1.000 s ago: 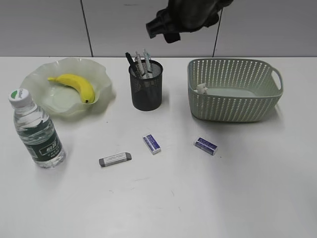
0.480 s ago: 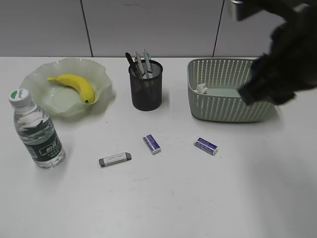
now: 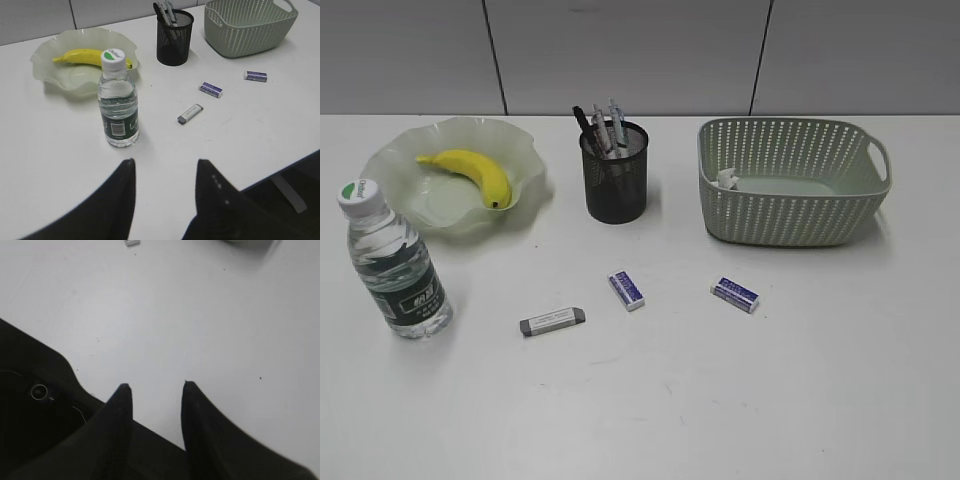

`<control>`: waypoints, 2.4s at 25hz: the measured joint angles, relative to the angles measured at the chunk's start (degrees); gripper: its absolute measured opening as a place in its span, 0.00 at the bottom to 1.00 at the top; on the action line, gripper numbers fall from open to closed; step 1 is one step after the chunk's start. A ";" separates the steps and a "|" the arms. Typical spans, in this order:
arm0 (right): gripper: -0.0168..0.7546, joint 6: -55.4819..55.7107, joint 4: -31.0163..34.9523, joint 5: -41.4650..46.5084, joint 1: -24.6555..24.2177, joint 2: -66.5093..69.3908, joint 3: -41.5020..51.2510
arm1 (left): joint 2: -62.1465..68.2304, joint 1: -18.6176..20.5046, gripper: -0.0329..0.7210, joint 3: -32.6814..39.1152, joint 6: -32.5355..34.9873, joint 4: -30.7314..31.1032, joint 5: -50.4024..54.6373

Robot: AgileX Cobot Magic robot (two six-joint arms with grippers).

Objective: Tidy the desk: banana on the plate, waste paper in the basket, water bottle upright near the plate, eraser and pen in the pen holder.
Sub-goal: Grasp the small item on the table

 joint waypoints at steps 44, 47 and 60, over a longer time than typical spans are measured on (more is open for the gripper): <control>0.38 -0.99 1.87 -0.37 0.00 -32.76 5.08 | 112.85 -12.65 0.61 -44.45 20.64 3.57 -9.32; 0.38 -0.99 1.87 -0.37 0.00 -32.76 5.08 | 115.72 -11.87 0.62 -44.45 20.75 5.68 -10.12; 0.38 -1.01 1.87 -0.37 0.00 -32.76 5.08 | 120.03 -10.40 0.23 -44.50 20.79 7.62 -15.01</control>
